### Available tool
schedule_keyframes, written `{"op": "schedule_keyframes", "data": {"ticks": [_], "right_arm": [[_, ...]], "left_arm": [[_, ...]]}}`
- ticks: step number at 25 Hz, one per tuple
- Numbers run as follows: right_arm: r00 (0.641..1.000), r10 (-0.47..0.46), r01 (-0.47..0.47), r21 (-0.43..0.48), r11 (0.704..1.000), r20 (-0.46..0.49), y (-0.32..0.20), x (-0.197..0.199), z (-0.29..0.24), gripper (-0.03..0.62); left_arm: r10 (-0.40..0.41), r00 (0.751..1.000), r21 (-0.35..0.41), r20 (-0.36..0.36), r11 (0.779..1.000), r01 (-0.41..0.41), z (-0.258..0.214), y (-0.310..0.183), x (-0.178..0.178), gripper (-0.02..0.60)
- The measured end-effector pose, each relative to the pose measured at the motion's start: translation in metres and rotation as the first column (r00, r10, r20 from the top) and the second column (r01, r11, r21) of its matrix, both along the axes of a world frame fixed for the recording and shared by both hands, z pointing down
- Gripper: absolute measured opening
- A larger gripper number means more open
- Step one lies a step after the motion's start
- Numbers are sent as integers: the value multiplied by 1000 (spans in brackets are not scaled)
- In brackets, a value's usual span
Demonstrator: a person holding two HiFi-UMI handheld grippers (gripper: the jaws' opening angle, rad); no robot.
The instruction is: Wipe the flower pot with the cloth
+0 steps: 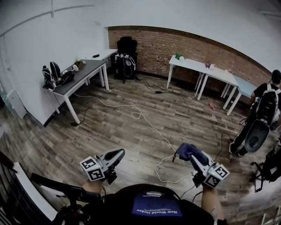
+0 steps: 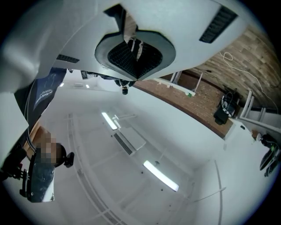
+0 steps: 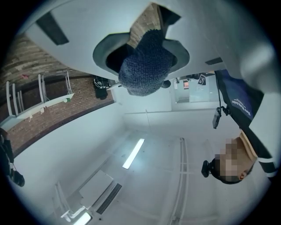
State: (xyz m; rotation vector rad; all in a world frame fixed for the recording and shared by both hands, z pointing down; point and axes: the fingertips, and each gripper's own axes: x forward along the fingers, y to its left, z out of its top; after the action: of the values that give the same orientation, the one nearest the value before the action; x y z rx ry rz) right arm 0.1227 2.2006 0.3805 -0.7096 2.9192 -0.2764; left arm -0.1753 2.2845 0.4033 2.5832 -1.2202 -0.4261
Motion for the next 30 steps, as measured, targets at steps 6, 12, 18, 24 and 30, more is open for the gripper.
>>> {"op": "schedule_keyframes", "data": {"ticks": [6, 12, 18, 24, 30], "right_arm": [[1000, 17, -16, -43, 999, 24, -75, 45, 16, 118], [994, 112, -112, -80, 990, -3, -149, 65, 29, 118], [981, 192, -193, -27, 981, -25, -232, 12, 21, 118], [957, 288, -288, -8, 958, -27, -303, -25, 16, 118], [953, 294, -297, -35, 954, -77, -371, -48, 31, 118]], "left_arm": [[107, 994, -65, 27, 992, -105, 14, -88, 75, 2], [187, 982, -115, 31, 977, -182, 47, -185, 85, 2], [247, 969, -45, 33, 968, -245, 50, -300, 26, 2], [357, 932, -14, 67, 934, -357, 45, -410, -15, 2], [400, 916, -28, 34, 916, -399, 53, -491, -21, 2]]}}
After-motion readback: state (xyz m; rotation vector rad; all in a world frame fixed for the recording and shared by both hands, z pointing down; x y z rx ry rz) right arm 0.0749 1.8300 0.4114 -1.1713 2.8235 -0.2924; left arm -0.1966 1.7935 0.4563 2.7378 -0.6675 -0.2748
